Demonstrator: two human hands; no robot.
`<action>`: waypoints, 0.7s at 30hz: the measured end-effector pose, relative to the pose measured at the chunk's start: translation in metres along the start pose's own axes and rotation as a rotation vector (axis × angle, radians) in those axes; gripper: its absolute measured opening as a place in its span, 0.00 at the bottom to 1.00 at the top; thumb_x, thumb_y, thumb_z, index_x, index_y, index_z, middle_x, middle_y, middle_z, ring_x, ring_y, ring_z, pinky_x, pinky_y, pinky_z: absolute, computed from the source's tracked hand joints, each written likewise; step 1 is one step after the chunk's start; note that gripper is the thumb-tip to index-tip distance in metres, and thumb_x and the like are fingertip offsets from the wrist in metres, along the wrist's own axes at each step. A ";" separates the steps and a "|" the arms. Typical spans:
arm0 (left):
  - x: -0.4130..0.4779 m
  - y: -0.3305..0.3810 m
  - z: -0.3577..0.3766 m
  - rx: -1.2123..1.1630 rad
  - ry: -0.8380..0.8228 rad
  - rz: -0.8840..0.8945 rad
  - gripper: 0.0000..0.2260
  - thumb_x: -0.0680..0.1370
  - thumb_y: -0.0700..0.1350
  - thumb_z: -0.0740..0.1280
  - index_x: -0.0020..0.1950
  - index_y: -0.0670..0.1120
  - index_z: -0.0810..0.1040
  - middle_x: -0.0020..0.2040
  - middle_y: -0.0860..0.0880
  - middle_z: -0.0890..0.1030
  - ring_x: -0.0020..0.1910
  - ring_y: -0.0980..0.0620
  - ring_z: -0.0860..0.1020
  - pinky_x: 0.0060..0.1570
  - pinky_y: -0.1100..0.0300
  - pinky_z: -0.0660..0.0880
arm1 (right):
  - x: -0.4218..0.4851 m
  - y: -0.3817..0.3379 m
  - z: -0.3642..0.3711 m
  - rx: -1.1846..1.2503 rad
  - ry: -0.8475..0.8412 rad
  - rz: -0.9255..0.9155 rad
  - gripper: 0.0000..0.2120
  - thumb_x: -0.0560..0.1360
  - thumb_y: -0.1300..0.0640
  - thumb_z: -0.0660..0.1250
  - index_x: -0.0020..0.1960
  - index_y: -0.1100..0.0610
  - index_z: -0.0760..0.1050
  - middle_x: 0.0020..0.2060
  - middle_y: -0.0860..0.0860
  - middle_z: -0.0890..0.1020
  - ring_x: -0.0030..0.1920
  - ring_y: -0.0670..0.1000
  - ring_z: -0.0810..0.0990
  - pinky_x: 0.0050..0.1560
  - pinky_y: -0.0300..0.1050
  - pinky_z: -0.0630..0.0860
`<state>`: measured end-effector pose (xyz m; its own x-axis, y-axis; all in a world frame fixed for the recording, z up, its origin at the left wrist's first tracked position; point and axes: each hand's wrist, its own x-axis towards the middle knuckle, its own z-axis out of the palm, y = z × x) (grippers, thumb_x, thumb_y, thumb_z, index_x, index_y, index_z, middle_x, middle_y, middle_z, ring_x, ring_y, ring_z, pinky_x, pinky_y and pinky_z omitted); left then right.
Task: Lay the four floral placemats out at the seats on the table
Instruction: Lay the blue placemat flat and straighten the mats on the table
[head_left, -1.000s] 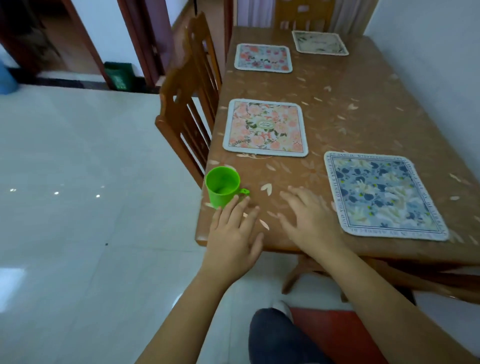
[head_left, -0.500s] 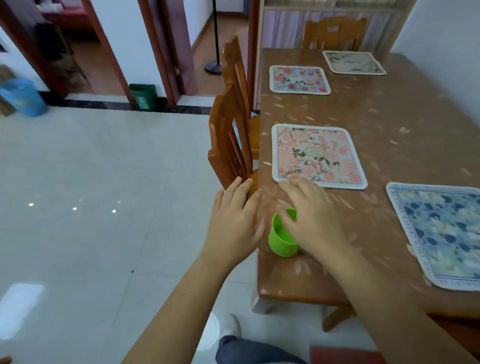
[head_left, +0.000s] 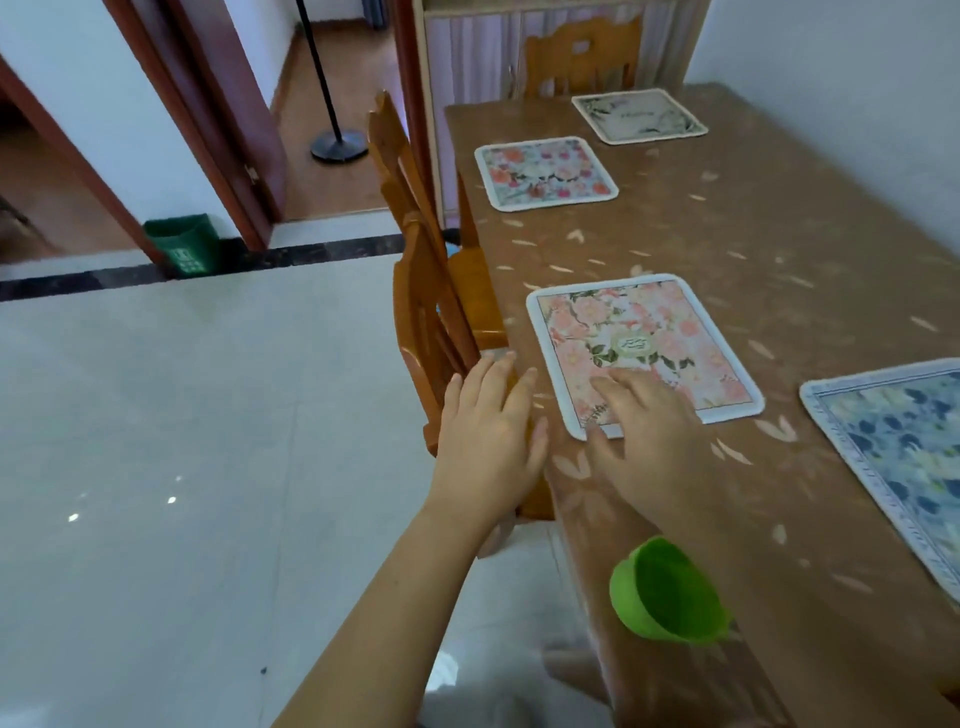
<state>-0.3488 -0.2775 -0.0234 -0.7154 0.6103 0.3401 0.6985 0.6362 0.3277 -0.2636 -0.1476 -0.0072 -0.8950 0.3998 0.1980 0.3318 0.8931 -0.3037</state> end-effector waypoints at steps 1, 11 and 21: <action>0.010 -0.007 0.002 -0.018 -0.002 0.013 0.18 0.75 0.48 0.64 0.65 0.46 0.71 0.67 0.45 0.71 0.69 0.44 0.64 0.64 0.49 0.49 | 0.006 -0.003 0.002 -0.017 0.006 0.031 0.20 0.69 0.58 0.70 0.59 0.62 0.74 0.56 0.61 0.78 0.57 0.62 0.75 0.58 0.60 0.71; 0.103 -0.105 -0.007 -0.135 -0.095 0.251 0.19 0.76 0.48 0.63 0.66 0.47 0.70 0.69 0.46 0.69 0.70 0.45 0.61 0.65 0.50 0.46 | 0.076 -0.081 0.031 -0.068 0.053 0.318 0.21 0.75 0.50 0.56 0.62 0.61 0.72 0.61 0.60 0.76 0.60 0.61 0.73 0.61 0.60 0.69; 0.170 -0.167 -0.005 -0.237 -0.222 0.432 0.18 0.77 0.49 0.62 0.66 0.46 0.69 0.69 0.46 0.69 0.69 0.44 0.63 0.68 0.44 0.55 | 0.138 -0.135 0.054 -0.159 0.066 0.578 0.20 0.76 0.52 0.58 0.67 0.55 0.66 0.67 0.54 0.69 0.67 0.55 0.64 0.67 0.54 0.60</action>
<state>-0.5870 -0.2817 -0.0159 -0.3310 0.8940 0.3019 0.8961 0.1975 0.3976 -0.4476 -0.2241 0.0108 -0.5372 0.8373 0.1013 0.8042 0.5447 -0.2376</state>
